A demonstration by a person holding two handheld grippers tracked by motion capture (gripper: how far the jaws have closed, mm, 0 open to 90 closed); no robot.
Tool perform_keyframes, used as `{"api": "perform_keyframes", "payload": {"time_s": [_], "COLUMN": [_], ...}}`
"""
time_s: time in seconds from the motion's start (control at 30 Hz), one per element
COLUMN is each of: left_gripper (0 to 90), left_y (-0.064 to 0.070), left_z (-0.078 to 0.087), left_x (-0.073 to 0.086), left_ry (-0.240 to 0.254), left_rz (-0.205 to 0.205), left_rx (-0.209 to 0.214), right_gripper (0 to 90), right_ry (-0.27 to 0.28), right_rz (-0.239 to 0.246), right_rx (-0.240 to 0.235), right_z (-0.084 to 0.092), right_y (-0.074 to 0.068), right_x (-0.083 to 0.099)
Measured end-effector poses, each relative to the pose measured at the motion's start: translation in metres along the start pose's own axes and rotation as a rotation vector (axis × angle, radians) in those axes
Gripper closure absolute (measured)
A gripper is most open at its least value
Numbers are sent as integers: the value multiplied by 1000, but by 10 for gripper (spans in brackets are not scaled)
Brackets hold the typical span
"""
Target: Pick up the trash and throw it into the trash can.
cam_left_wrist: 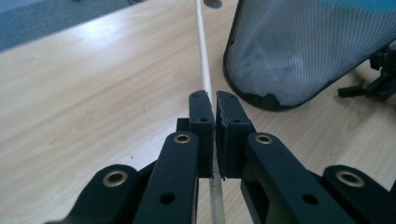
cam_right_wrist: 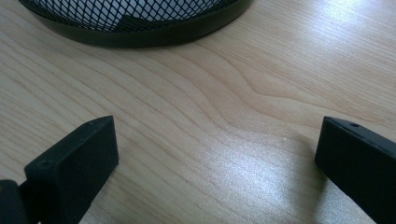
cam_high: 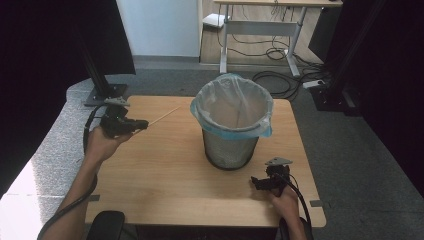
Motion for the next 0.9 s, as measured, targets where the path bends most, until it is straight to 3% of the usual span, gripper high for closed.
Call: {"api": "perform_keyframes", "payload": {"time_s": [0.3,0.53,0.73,0.8,0.9], "left_gripper": [861,861,861,861,861], "left_y": [13,38,63,70,79], "left_z": [25,38,25,16,-2], "left_x": [-43,-80,-103,-108,-115], "left_ry": [40,65,50,48,18], "left_rz": [-39,-108,-162,-162,-182], "left_rx": [32,56,107,150,164], "right_gripper": [0,0,0,0,0], "right_ry": [0,0,0,0,0], "right_rz": [0,0,-1,-1,0], "right_rx": [0,-1,-1,-1,-2], "right_z": [0,0,0,0,0], "right_y": [0,0,0,0,0], "right_x": [0,0,0,0,0]}}
Point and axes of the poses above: each handheld gripper's, and its own axes: z roughly backward along the jaws, x roughly out of its underside, y roughly to its right, the point moved 3 cm from there along -z, roughly forward along the jaws, and after that the axes turned 2 degrees about y, right-handed, at the moved point
